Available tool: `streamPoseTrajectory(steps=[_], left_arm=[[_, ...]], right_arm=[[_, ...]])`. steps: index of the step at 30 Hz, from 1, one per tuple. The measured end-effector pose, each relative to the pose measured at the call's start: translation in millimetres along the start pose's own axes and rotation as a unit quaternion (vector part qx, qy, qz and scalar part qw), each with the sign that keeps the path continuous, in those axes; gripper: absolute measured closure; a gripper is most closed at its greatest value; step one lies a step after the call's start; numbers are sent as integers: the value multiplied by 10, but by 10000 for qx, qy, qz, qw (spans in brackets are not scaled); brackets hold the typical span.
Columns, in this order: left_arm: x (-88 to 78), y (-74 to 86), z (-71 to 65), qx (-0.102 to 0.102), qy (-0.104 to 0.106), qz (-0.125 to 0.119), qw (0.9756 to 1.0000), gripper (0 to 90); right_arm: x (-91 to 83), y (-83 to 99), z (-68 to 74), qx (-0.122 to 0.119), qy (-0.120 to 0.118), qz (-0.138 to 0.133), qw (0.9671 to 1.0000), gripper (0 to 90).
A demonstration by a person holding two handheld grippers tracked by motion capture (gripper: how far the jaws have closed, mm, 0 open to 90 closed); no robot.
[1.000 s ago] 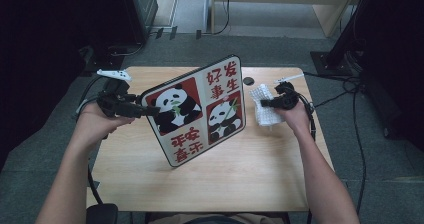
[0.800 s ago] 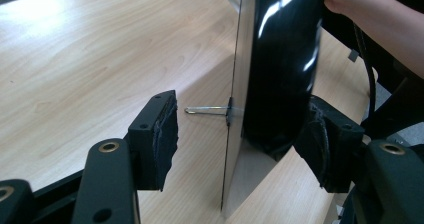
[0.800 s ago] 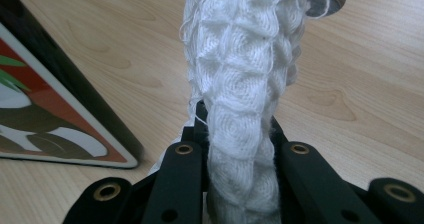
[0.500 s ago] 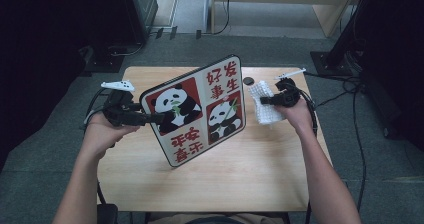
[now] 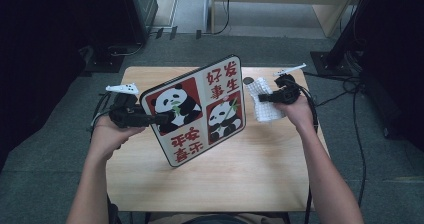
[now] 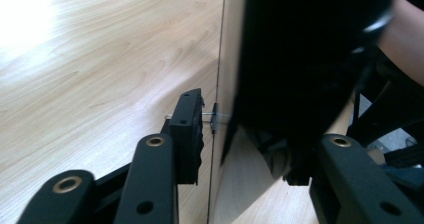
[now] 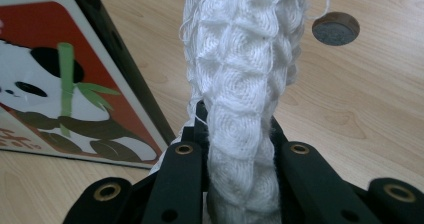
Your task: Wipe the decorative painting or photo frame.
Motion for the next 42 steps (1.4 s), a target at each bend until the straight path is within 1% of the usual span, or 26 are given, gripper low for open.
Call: streamPoseTrajectory(steps=[3,4,5,8,9,11,12,17,18,20,21,23,28,29,34,38,41,42], left_arm=[[24,8,3,-39,83,-111,9999,648],[24,15,7,-56,143,-127,9998,667],[26,17,12,-73,154,-133,9998,682],[27,19,23,-85,124,-79,9999,708],[16,27,25,-50,124,-115,9998,710],[11,31,26,-63,137,-143,9998,715],[-8,37,30,-58,122,-185,9997,729],[-25,63,37,-32,159,-288,9995,775],[-25,63,37,-32,159,-288,9995,781],[-26,76,51,-36,189,-306,9993,783],[-26,76,51,-36,189,-306,9993,785],[-23,71,57,-36,187,-323,9993,785],[-22,66,56,-33,186,-320,9993,787],[-22,66,59,-20,201,-321,9993,786],[-23,65,62,15,220,-307,9993,788],[-24,64,67,30,238,-309,9992,789],[-23,71,82,22,294,-342,9990,789],[-23,71,82,22,294,-342,9990,788]], right_arm=[[-57,-53,48,-64,17,24,10000,787],[-79,-73,63,-78,4,15,10000,787],[-100,-94,79,-95,-5,2,10000,787],[-142,-135,105,-155,-16,-25,9999,787],[-188,-183,131,-179,-41,-10,9998,786],[-200,-200,139,-194,-49,2,9998,786],[-237,-253,159,-266,-40,28,9996,786],[-314,-376,252,-347,2,46,9994,784],[-314,-376,252,-347,2,46,9994,784],[-351,-436,306,-391,7,41,9992,784],[-351,-436,306,-391,7,41,9992,784],[-390,-493,345,-392,19,63,9992,784],[-473,-576,380,-464,70,46,9989,785],[-522,-623,391,-481,107,37,9988,785],[-608,-715,414,-452,157,51,9988,784],[-666,-785,448,-454,141,25,9989,784],[-740,-893,510,-505,155,-24,9986,784],[-740,-893,510,-505,155,-24,9986,784]])
Point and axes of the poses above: each handheld gripper's, and its own axes: x roughly forward along the jaws, y roughly out of its underside, z roughly to its left, the point moved 3 cm from there along x, roughly forward along the jaws, and after that the axes turned 9 degrees about z, right-handed, at the moved point
